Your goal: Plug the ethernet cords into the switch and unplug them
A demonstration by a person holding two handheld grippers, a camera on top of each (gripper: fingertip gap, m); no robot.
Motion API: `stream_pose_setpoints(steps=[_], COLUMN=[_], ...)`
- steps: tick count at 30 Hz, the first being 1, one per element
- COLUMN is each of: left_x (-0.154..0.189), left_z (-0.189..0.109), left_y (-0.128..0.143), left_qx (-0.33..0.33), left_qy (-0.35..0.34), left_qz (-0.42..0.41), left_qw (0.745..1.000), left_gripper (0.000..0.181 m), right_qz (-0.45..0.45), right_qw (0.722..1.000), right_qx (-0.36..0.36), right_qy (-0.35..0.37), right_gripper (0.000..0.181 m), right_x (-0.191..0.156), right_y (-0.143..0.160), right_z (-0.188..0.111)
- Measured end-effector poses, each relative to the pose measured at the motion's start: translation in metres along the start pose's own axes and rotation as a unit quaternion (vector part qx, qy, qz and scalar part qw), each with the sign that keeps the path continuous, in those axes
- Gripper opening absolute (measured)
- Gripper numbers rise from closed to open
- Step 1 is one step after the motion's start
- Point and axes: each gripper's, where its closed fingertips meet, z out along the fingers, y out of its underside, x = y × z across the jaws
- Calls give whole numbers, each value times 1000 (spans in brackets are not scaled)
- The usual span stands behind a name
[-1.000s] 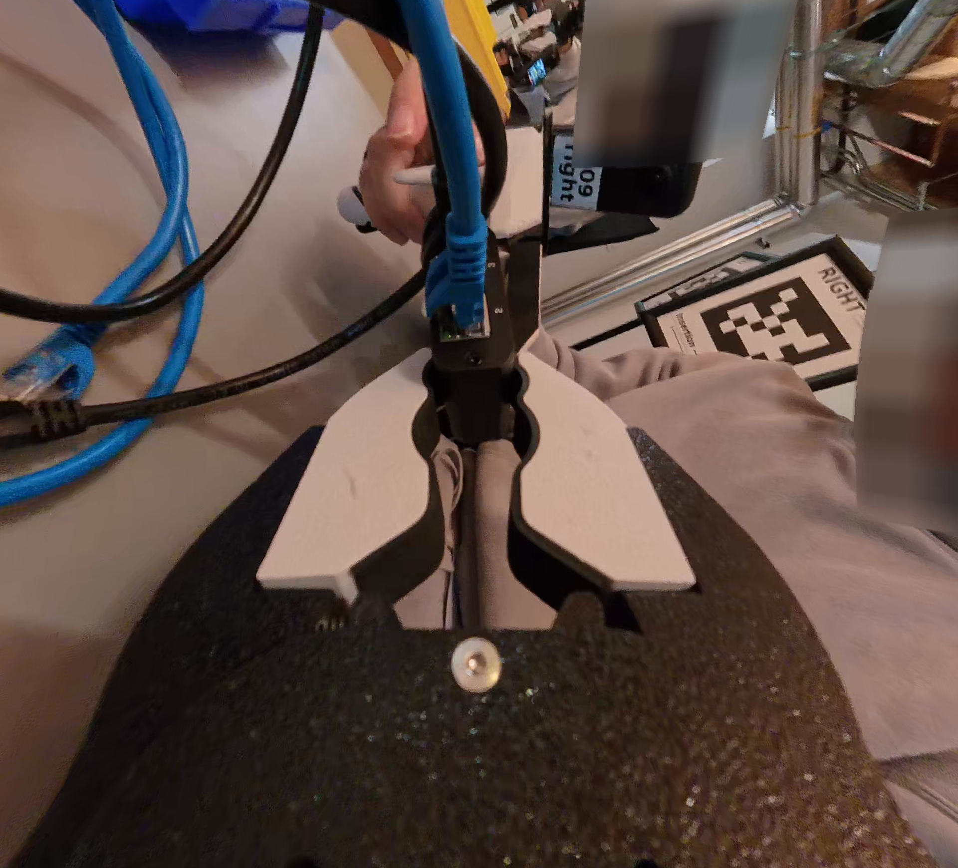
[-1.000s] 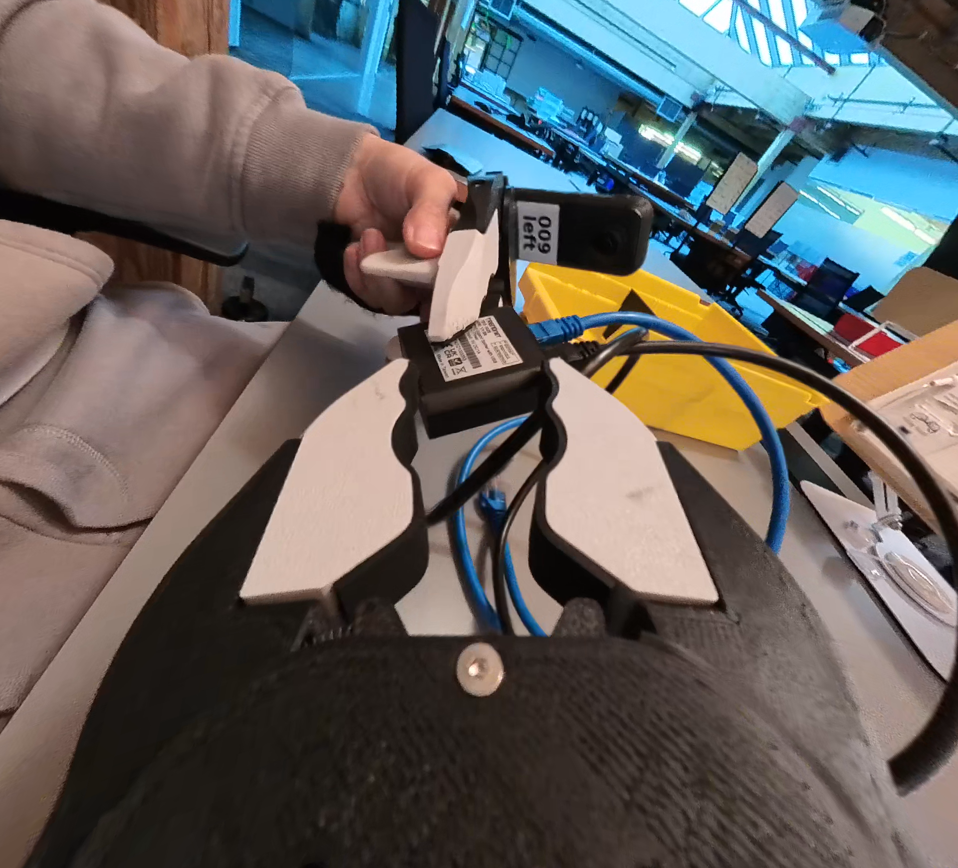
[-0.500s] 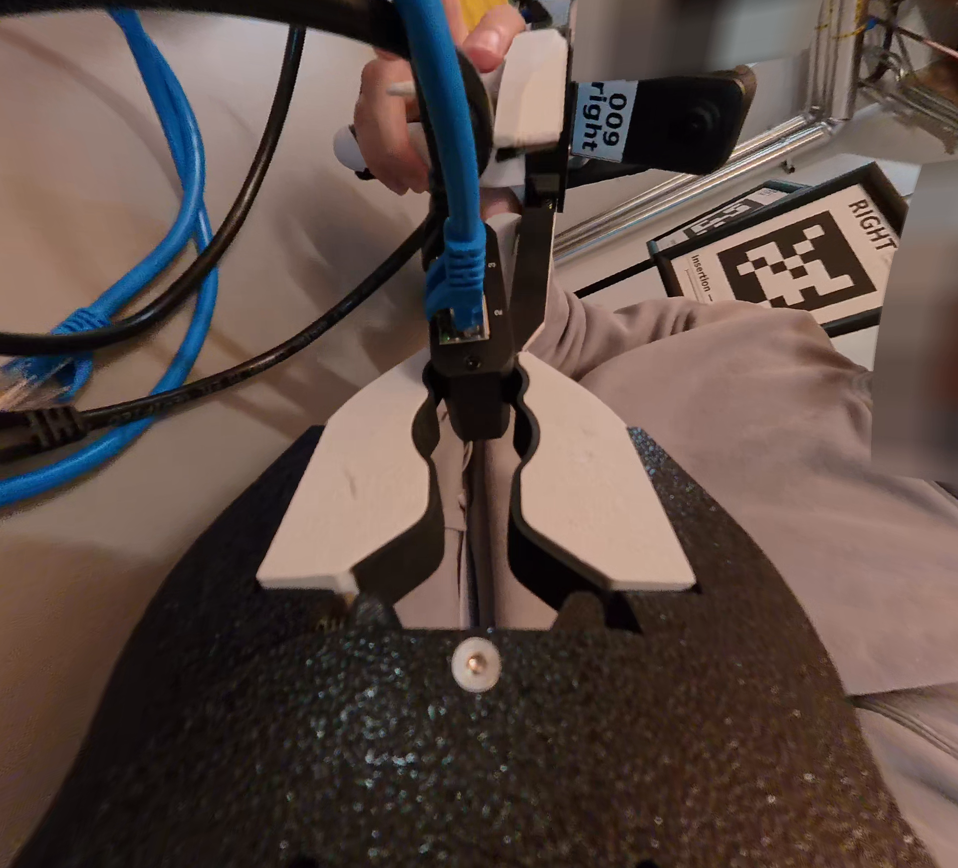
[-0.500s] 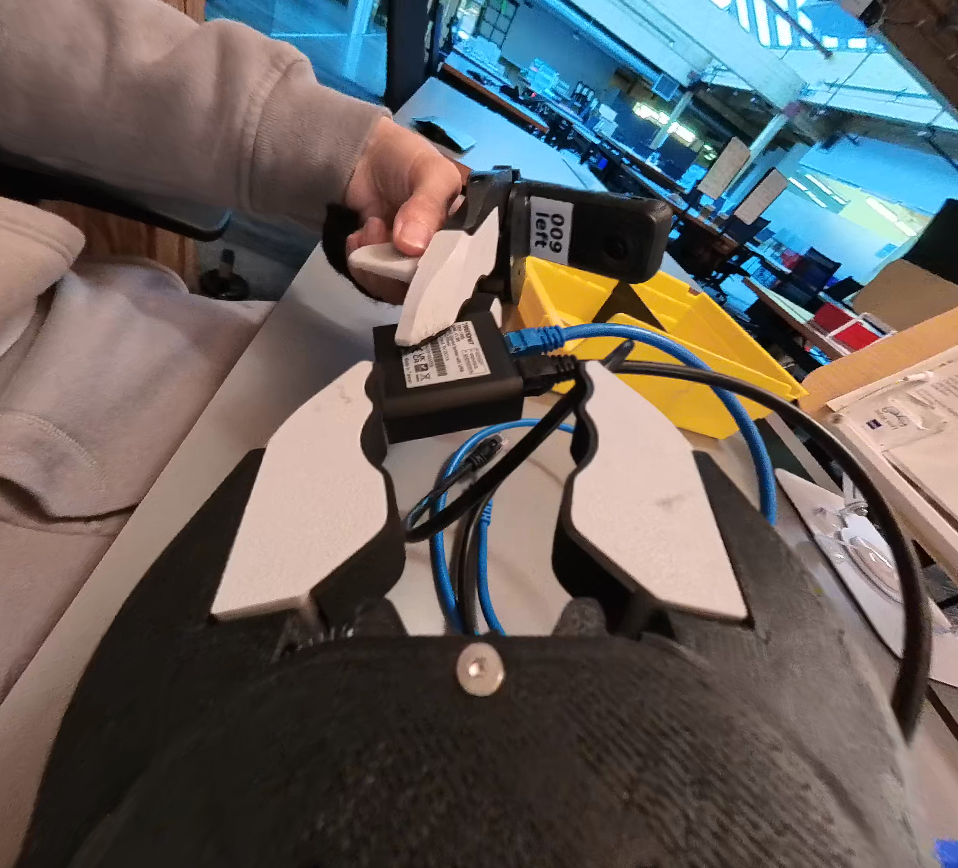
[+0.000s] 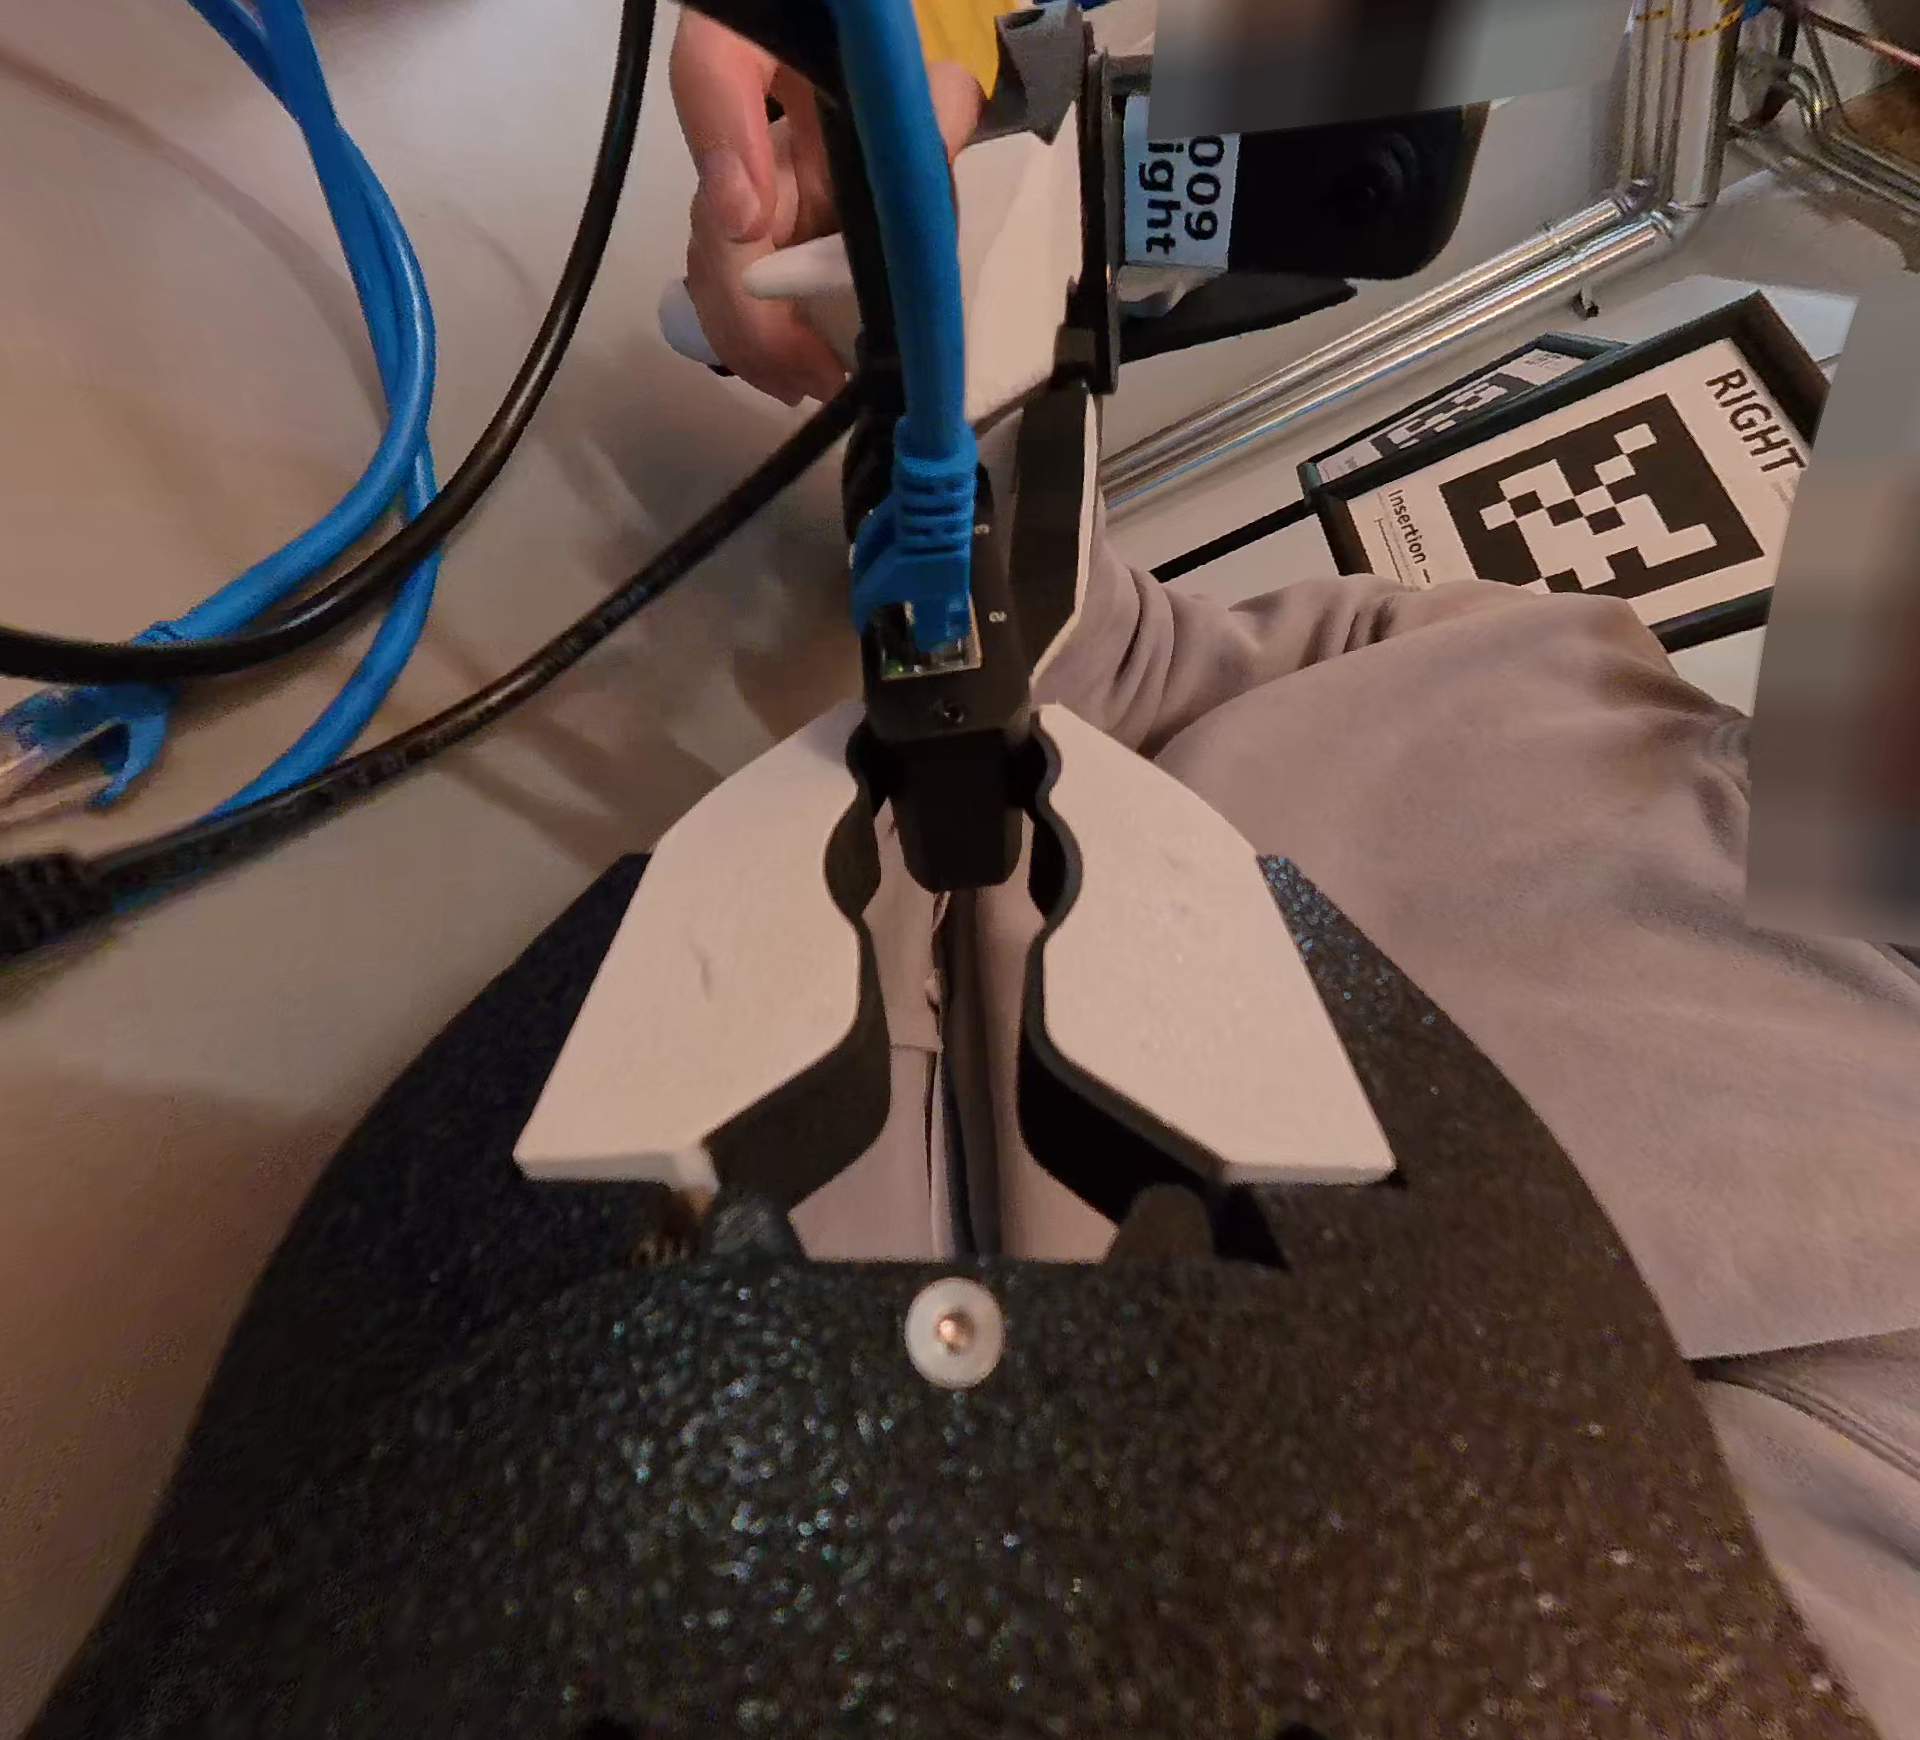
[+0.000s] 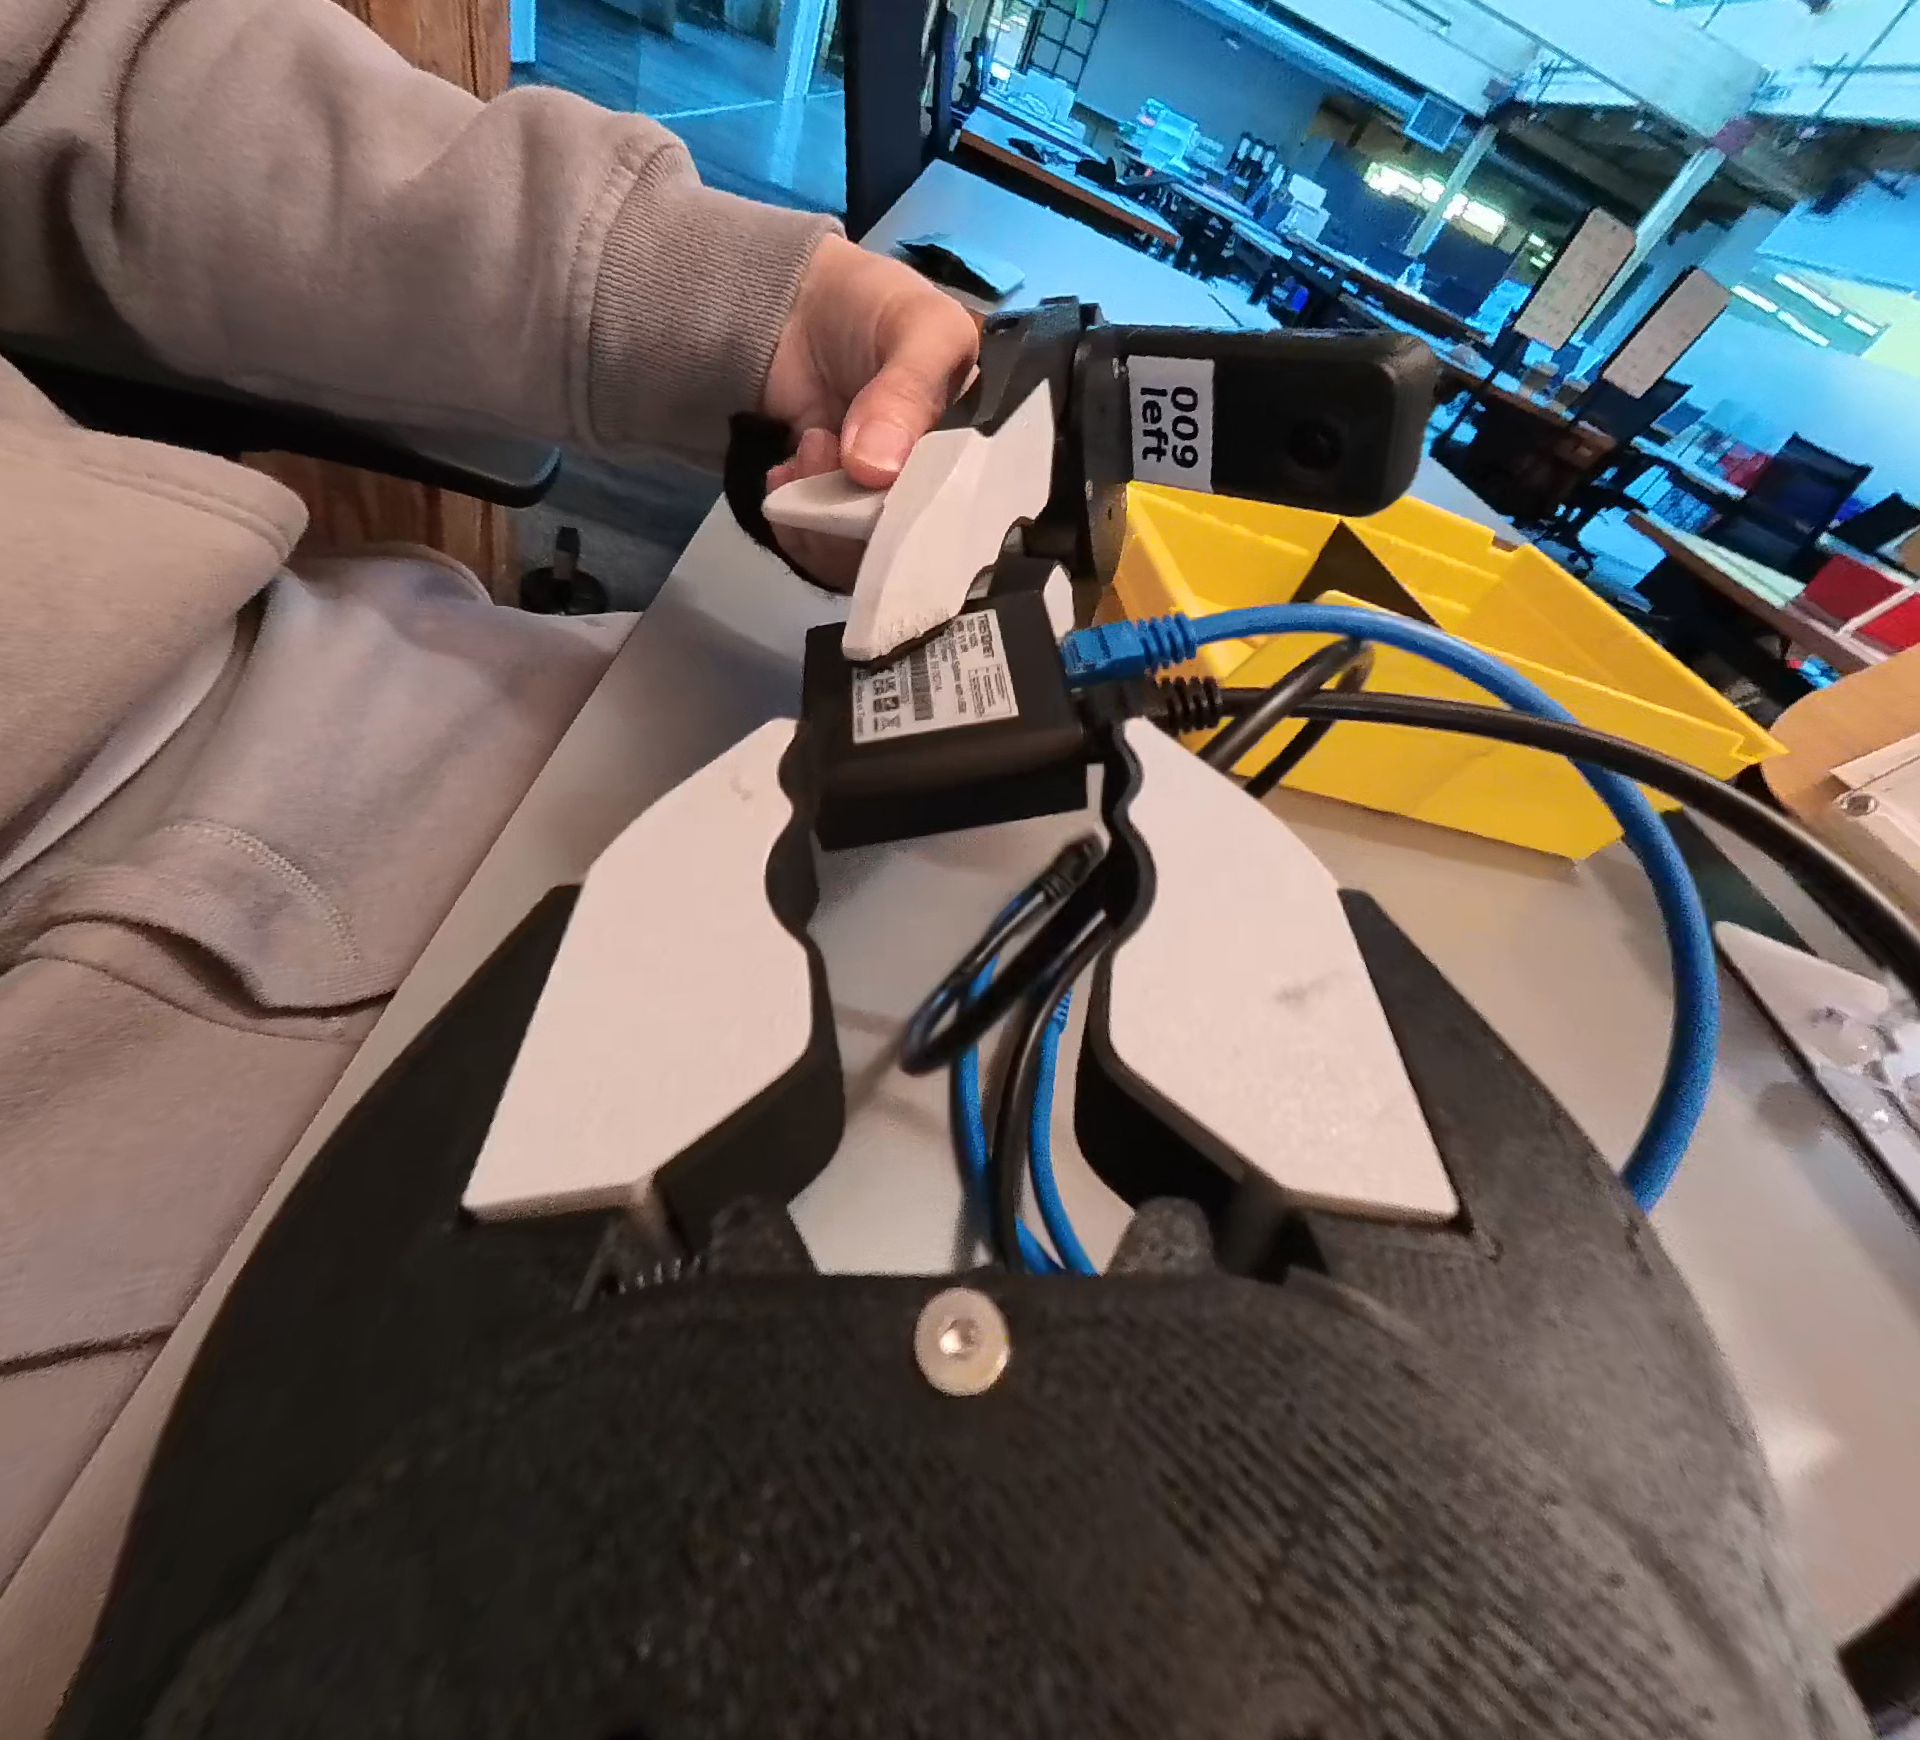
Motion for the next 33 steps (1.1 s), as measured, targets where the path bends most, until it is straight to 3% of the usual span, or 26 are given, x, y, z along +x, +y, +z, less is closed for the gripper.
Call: stream_pose_setpoints(steps=[8, 16, 19, 23, 25, 28, 30, 33], left_x=[7, 14, 18, 11, 5, 13, 6, 3], left_z=[-4, -1, -11, -20, -15, -10, -14, -14], left_y=[-6, -8, -33, -57, -55, -60, -62, -61], left_qx=[25, 30, 115, 243, 271, 320, 345, 356], left_qy=[39, 57, 55, -19, -47, -3, -7, 3], left_qz=[-9, -7, 0, 43, 38, 12, -3, -11], left_qw=[999, 998, 992, 969, 961, 947, 939, 935], left_gripper=[24, 24, 26, 31, 42, 42, 23, 21], right_qz=[-29, -13, -7, 13, 23, 2, 0, -13], right_qw=[999, 1000, 996, 978, 965, 956, 950, 951], right_qx=[-29, 13, 39, 58, 63, 44, 54, 49], right_qy=[6, 25, 83, 200, 254, 292, 309, 305], right_gripper=[65, 54, 54, 54, 54, 54, 54, 54], right_x=[-1, 6, 23, 56, 69, 71, 72, 71], right_y=[5, -3, -10, -12, -12, -7, -8, -7], right_z=[5, 6, 5, -2, -7, 1, 3, 4])
